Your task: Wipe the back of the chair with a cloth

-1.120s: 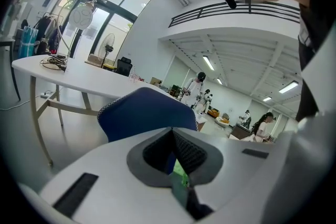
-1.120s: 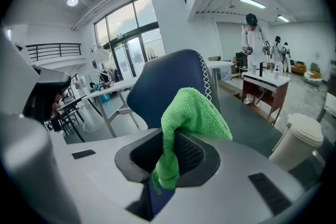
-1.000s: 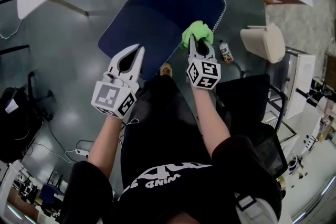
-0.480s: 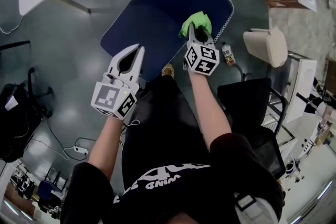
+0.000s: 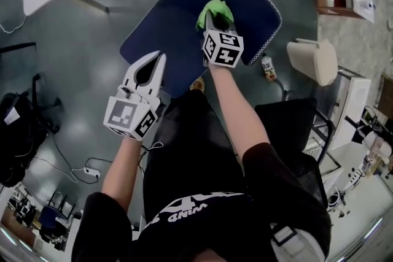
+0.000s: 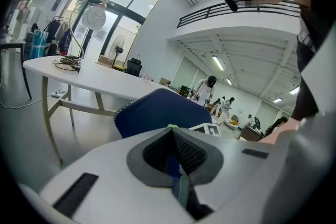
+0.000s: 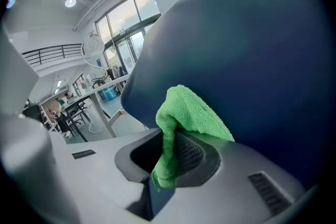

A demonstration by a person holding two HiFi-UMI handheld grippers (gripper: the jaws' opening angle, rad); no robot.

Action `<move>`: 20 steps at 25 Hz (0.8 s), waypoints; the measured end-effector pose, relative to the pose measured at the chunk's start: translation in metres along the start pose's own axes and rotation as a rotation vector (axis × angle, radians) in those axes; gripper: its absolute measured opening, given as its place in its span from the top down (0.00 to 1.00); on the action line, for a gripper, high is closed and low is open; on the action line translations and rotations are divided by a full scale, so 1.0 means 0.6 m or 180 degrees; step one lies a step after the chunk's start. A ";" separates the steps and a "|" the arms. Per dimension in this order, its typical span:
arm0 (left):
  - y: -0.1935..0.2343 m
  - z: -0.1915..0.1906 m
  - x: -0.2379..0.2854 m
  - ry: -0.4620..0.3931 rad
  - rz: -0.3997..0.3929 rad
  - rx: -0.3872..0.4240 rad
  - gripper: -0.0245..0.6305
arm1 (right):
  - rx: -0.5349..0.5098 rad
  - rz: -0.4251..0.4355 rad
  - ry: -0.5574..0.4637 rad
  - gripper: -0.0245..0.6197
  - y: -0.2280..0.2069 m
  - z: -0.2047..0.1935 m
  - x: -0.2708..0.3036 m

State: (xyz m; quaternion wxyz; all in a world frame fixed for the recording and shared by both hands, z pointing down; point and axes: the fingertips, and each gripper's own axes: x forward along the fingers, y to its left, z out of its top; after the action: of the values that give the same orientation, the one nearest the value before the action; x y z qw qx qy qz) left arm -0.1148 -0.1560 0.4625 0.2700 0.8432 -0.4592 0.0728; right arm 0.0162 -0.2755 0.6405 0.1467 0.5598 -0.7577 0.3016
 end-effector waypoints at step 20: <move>0.066 -0.010 -0.014 0.0034 0.0224 -0.0089 0.96 | -0.0422 0.0939 -0.0191 0.88 0.206 0.091 0.116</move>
State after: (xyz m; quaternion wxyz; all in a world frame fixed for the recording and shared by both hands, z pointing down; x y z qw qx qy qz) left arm -0.1508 -0.1638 0.4798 0.2814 0.8222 -0.4881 0.0803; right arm -0.1163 -0.3387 0.6012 0.1147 0.4404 -0.8539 0.2524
